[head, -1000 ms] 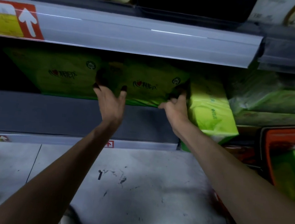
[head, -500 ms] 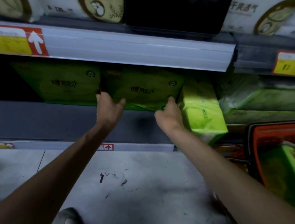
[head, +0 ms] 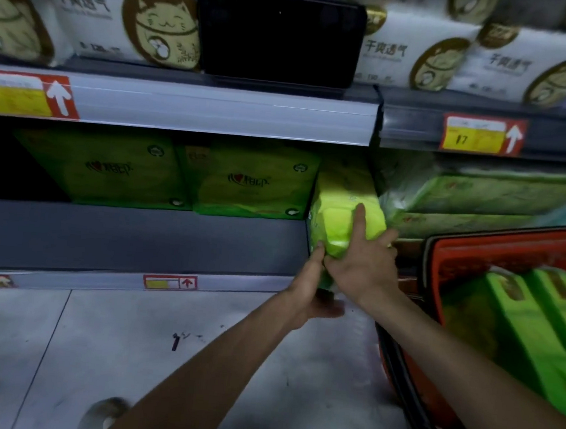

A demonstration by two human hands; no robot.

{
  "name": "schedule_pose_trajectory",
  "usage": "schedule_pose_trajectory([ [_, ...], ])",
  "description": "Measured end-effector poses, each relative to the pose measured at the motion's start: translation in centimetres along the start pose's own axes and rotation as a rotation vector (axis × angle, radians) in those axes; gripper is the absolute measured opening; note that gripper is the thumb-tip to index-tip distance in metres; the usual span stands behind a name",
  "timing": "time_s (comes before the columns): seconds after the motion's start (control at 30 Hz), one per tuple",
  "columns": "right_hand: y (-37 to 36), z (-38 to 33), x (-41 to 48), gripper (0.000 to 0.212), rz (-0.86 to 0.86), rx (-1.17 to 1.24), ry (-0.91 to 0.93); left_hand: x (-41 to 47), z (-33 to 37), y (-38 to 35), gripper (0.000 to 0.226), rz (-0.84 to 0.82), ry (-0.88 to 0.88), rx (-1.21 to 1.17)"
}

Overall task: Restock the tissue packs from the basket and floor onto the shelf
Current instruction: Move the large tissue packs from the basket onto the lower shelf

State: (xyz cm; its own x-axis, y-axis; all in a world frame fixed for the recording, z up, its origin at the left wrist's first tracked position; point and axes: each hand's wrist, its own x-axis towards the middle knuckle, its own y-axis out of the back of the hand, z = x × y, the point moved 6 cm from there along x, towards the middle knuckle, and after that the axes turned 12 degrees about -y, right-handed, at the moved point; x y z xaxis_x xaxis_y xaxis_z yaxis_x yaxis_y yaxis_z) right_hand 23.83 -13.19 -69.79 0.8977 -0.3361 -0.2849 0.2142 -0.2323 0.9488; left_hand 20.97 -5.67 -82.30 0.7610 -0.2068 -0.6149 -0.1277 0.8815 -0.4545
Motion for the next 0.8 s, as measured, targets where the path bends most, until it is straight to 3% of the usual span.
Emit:
schedule_pose_trajectory([
  [0.07,0.2,-0.5,0.7,0.104,0.029,0.041,0.021,0.9,0.7,0.0,0.086,0.066,-0.114,-0.094],
  [0.17,0.6,-1.1,1.9,0.102,0.029,0.07,0.017,1.3,2.6,-0.2,0.089,0.111,-0.258,-0.139],
  [0.3,0.0,-1.4,2.2,0.099,0.032,0.02,0.003,1.6,2.5,0.0,0.062,0.142,-0.261,-0.035],
  [0.4,0.0,-1.2,2.7,0.1,0.02,-0.003,-0.015,1.0,2.6,0.1,0.063,0.101,-0.195,0.097],
  [0.5,0.5,-1.0,2.9,0.102,0.016,-0.074,-0.037,-0.5,4.0,1.0,0.058,0.096,-0.168,0.374],
  [0.6,0.9,-0.8,2.6,0.102,0.086,-0.271,-0.053,-1.3,6.9,3.0,0.054,0.152,-0.338,0.674],
  [0.7,1.7,-1.9,1.3,0.09,0.252,-0.442,-0.038,-3.2,11.9,6.8,0.069,0.381,-0.531,0.983],
  [0.8,1.9,-5.4,-1.7,0.073,0.444,-0.454,0.199,-6.3,17.0,10.0,0.068,0.586,-0.683,1.252],
])
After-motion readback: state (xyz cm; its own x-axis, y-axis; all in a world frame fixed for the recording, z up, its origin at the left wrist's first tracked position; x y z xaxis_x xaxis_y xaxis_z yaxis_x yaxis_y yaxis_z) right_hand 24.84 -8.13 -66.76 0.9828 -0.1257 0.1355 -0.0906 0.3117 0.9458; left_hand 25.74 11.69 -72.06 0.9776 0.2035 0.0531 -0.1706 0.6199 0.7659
